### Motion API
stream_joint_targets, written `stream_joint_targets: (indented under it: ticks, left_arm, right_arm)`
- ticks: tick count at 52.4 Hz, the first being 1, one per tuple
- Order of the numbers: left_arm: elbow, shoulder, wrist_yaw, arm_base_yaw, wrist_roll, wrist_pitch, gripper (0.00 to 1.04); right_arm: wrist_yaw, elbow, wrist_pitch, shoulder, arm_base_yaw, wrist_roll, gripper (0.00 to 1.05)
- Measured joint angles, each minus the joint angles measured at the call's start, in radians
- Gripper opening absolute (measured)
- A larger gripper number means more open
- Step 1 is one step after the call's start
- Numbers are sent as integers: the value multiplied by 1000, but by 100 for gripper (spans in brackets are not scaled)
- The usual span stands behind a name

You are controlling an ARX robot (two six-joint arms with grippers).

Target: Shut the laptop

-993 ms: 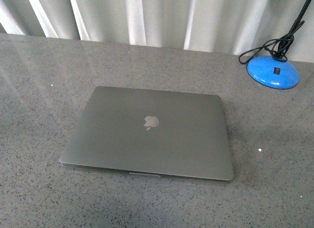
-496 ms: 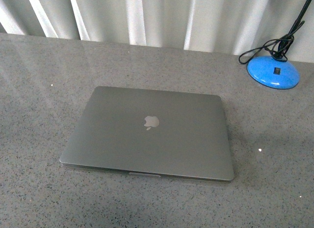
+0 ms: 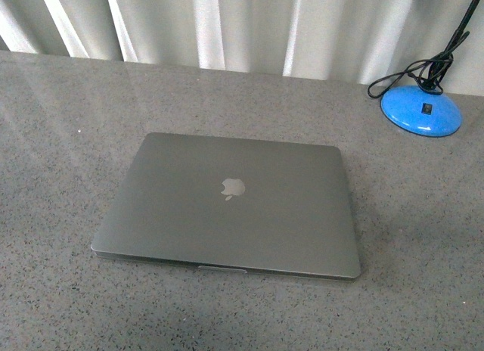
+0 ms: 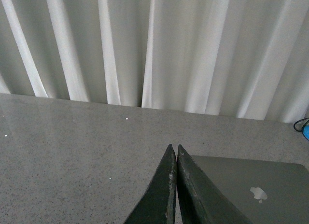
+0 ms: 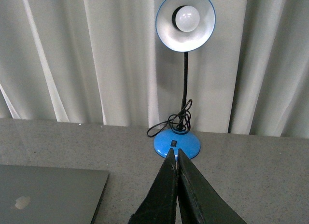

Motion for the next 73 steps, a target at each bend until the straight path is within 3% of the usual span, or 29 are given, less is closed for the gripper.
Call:
stream_joint_targets:
  ticks: [14, 18, 36, 73]
  left_arm:
    - [0, 0, 0, 0, 0, -4, 7]
    - [0, 0, 0, 0, 0, -4, 19]
    - [0, 0, 0, 0, 1, -4, 100]
    - [0, 0, 0, 0, 2, -4, 98]
  right_arm:
    - [0, 0, -2, -1, 0, -1, 2]
    - [0, 0, -2, 0, 0, 0, 13]
    - [0, 0, -2, -1, 0, 0, 95]
    - [0, 0, -2, -1, 0, 3, 95]
